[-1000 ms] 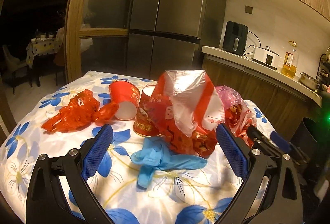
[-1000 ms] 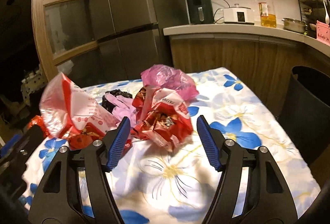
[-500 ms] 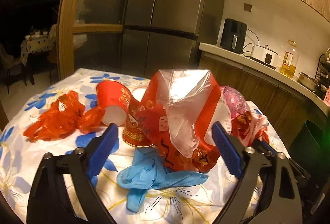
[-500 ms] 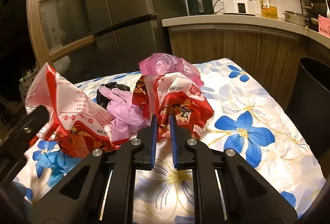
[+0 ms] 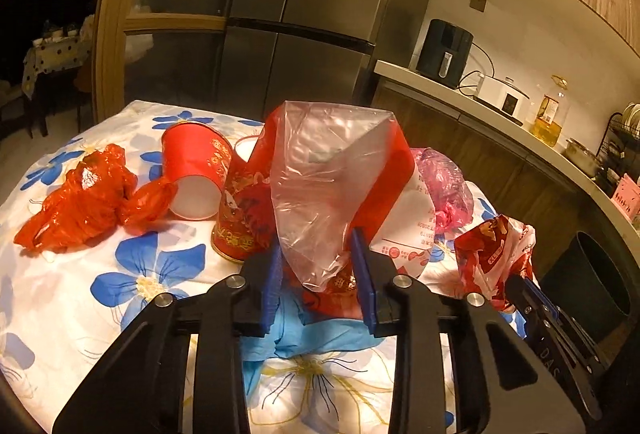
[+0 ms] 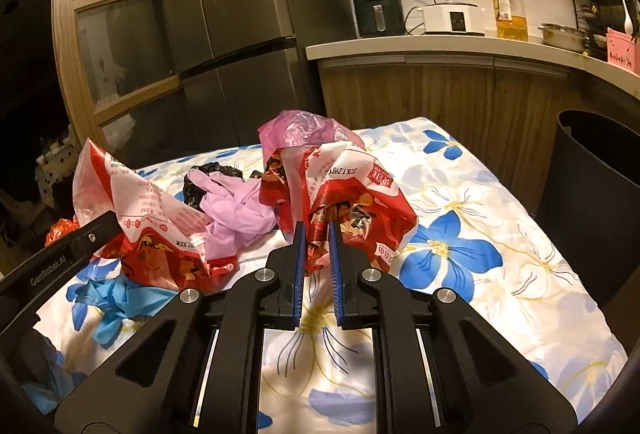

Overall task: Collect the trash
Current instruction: 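Lift both red-and-white bags and carry them over the black bin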

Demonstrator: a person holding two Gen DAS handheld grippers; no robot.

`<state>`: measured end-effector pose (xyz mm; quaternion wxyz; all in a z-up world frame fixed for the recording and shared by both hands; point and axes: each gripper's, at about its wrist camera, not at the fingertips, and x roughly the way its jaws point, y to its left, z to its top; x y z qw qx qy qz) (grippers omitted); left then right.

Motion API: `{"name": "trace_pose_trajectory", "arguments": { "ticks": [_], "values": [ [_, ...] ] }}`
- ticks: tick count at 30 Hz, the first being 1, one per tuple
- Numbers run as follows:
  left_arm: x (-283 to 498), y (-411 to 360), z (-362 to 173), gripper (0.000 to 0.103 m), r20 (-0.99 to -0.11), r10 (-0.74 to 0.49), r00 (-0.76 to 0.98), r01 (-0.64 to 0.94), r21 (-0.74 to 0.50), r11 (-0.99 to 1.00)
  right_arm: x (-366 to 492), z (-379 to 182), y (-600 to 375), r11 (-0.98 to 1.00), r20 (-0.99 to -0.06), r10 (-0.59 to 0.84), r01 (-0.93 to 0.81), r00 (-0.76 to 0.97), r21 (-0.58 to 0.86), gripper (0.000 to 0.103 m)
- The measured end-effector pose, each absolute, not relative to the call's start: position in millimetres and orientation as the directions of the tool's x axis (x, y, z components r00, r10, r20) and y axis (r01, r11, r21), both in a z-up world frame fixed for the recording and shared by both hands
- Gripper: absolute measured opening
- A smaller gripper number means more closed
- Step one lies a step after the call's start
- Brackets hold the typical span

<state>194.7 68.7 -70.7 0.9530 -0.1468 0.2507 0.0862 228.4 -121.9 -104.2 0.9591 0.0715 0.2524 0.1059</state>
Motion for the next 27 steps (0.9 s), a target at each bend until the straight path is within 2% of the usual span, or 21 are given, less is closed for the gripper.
{"name": "trace_pose_trajectory", "arguments": {
  "ticks": [3, 9, 19, 27],
  "values": [
    [192.1, 67.0, -68.0, 0.017, -0.497, 0.090, 0.863, -0.232, -0.232, 0.945, 224.8, -102.5, -125.6, 0.968, -0.466, 0.238, -0.166, 0.852, 0.190, 0.011],
    [183.7, 62.1, -58.8, 0.008, -0.476, 0.078, 0.876, -0.211, -0.234, 0.949, 214.2, -94.7, -134.4, 0.966, -0.450, 0.239, -0.165, 0.861, 0.196, 0.011],
    [154.4, 36.7, -25.6, 0.006, -0.408, 0.042, 0.912, -0.145, -0.227, 0.963, 183.3, -73.8, -157.3, 0.965, -0.399, 0.238, -0.167, 0.886, 0.204, 0.011],
    [145.6, -0.2, -15.1, 0.006, -0.387, -0.009, 0.922, -0.077, -0.205, 0.976, 159.3, -55.7, -182.3, 0.963, -0.352, 0.233, -0.166, 0.907, 0.211, 0.010]
  ]
}}
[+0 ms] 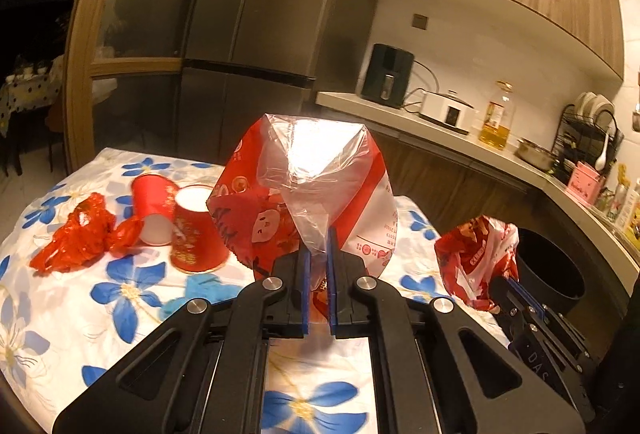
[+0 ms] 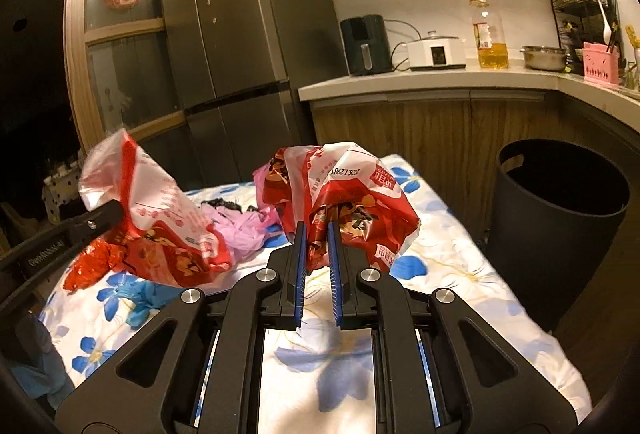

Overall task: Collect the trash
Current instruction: 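Lift both red-and-white bags and carry them over the black bin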

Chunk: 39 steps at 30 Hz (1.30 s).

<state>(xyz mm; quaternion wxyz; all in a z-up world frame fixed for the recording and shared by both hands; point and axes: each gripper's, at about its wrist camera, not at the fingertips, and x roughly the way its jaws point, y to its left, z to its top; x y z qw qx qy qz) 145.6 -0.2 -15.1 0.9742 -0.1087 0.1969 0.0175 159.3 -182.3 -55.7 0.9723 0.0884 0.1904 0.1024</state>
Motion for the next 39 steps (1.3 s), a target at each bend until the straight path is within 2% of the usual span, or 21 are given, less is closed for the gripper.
{"name": "trace_pose_trajectory", "arguments": {
  "ticks": [18, 28, 39],
  "values": [
    [158.9, -85.3, -7.0, 0.006, -0.371, -0.150, 0.916, 0.091, -0.173, 0.981, 139.5, -40.6, -249.7, 0.971, -0.300, 0.145, -0.077, 0.943, 0.227, 0.010],
    [186.8, -155.9, 7.1, 0.006, -0.349, -0.282, 0.894, 0.246, -0.143, 0.959, 146.8, -28.3, -314.1, 0.977, -0.254, -0.016, 0.070, 0.967, 0.202, 0.010],
    [224.5, -239.9, 17.2, 0.006, -0.322, -0.430, 0.843, 0.411, -0.129, 0.902, 167.6, -25.9, -377.0, 0.963, -0.253, -0.140, 0.190, 0.957, 0.189, 0.010]
  ]
}}
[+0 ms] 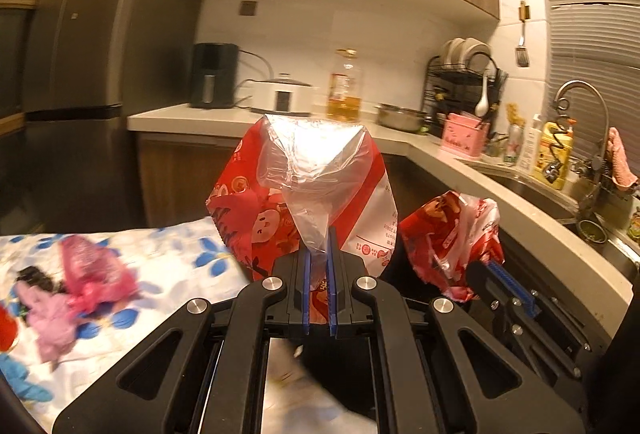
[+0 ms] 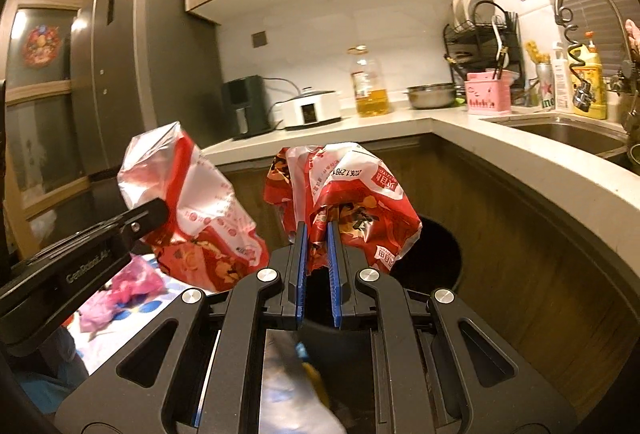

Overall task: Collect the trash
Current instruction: 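Lift both red-and-white bags and carry them over the black bin, then open both grippers to drop the bags into the bin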

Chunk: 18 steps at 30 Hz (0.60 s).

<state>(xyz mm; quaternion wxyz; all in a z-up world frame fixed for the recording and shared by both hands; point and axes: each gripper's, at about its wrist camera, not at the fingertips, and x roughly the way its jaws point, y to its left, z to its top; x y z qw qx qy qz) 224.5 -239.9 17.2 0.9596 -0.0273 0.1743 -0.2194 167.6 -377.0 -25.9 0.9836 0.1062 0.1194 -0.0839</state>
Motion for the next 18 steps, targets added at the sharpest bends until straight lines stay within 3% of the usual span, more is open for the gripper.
{"name": "trace_pose_trajectory", "arguments": {
  "ticks": [18],
  "values": [
    [275.3, -294.3, -12.2, 0.008, -0.385, -0.527, 0.758, 0.507, -0.163, 0.847, 209.0, -38.3, -417.5, 0.952, -0.309, -0.168, 0.236, 0.936, 0.196, 0.011]
  ]
}}
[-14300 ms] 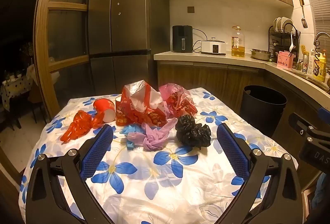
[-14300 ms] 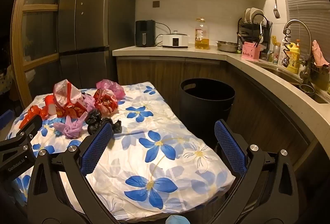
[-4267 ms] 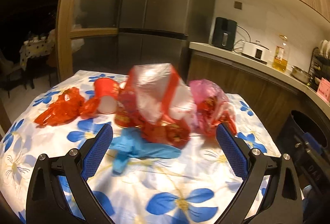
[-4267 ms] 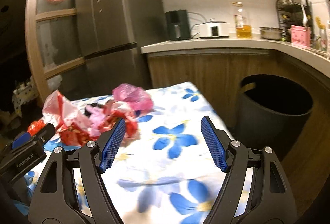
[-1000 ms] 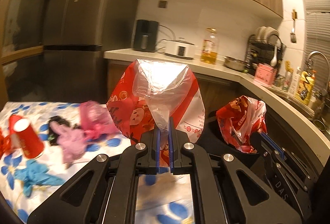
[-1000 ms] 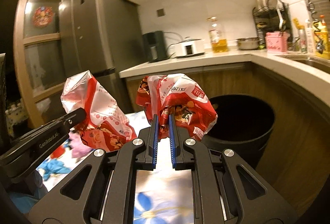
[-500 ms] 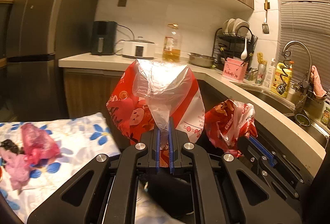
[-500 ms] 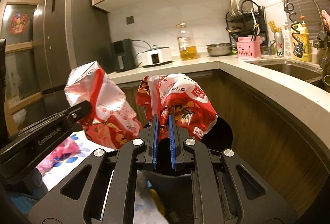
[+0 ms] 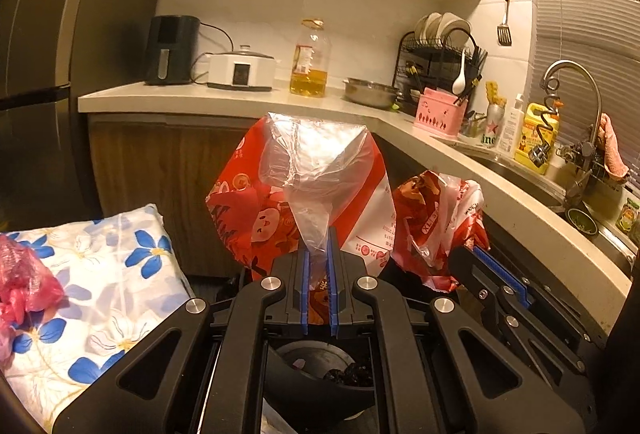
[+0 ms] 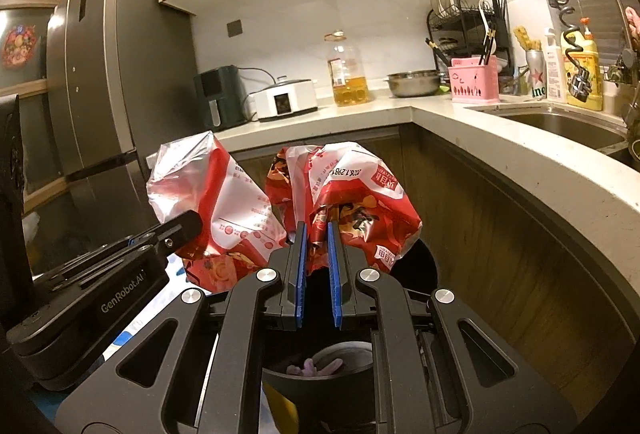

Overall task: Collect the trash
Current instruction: 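Open both grippers to drop the bags into the bin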

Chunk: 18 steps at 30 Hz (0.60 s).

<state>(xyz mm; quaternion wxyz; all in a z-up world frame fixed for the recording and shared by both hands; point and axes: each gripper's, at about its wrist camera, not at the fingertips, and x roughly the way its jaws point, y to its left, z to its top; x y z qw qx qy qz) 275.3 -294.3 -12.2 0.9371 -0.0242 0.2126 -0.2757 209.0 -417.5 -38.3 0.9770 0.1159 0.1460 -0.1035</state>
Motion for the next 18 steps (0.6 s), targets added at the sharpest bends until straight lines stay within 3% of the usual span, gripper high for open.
{"name": "trace_pose_trajectory", "arguments": {
  "ticks": [6, 8, 9, 13, 18],
  "values": [
    [280.9, -296.8, -19.0, 0.011, -0.403, -0.525, 0.749, 0.511, -0.153, 0.846, 215.4, -42.5, -419.0, 0.956, -0.328, -0.159, 0.228, 0.931, 0.187, 0.012],
    [283.4, -295.1, -20.9, 0.018, -0.409, -0.522, 0.749, 0.503, -0.163, 0.849, 217.0, -44.1, -419.9, 0.957, -0.335, -0.156, 0.226, 0.929, 0.183, 0.014],
    [284.1, -294.0, -21.6, 0.026, -0.410, -0.520, 0.749, 0.499, -0.167, 0.850, 217.7, -44.9, -420.5, 0.957, -0.338, -0.156, 0.226, 0.928, 0.181, 0.015],
    [287.7, -285.6, -23.5, 0.039, -0.413, -0.510, 0.755, 0.477, -0.188, 0.858, 217.7, -47.4, -424.0, 0.955, -0.350, -0.158, 0.233, 0.923, 0.183, 0.019],
    [286.9, -268.6, -23.5, 0.062, -0.408, -0.480, 0.777, 0.431, -0.211, 0.877, 213.2, -49.8, -424.3, 0.953, -0.355, -0.163, 0.240, 0.921, 0.185, 0.034]
  ]
}}
